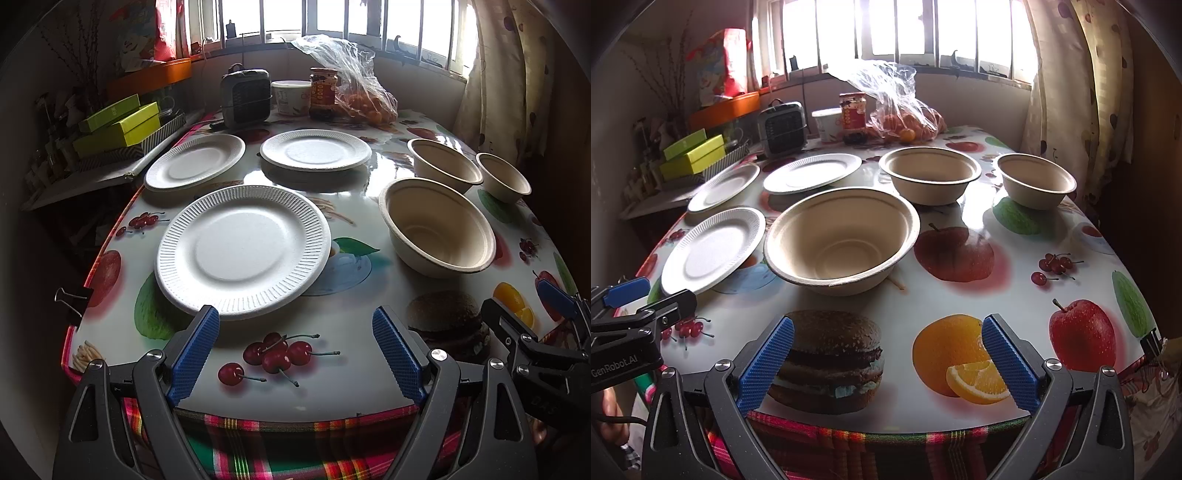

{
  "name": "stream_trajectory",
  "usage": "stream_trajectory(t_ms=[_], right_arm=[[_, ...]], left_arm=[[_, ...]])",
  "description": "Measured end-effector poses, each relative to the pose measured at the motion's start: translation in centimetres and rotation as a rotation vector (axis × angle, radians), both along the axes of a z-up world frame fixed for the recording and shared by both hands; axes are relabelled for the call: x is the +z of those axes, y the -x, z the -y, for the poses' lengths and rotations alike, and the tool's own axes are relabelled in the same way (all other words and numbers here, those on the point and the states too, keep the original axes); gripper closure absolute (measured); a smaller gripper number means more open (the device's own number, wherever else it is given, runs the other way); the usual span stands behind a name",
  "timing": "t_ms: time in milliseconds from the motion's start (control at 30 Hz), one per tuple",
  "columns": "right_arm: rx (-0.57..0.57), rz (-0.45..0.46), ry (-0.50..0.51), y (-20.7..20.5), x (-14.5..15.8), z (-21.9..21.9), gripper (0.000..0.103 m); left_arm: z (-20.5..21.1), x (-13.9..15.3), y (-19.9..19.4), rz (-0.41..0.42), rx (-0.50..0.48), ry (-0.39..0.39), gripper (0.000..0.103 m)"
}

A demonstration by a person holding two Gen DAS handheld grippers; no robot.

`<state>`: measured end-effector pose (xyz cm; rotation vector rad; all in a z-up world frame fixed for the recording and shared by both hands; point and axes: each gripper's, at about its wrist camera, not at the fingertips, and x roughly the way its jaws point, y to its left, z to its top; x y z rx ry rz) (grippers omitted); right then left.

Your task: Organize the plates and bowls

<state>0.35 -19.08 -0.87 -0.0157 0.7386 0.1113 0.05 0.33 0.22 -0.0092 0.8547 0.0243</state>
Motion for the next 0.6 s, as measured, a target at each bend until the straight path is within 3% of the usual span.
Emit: stream_trajectory(t_ms=[600], right_arm=[[-0.005,-0.003,0.004,-0.09,-0.07,-0.04,0.000]], left_arm=[[-0.14,0.46,0.30,0.019,0.002,-0.007,0.018]])
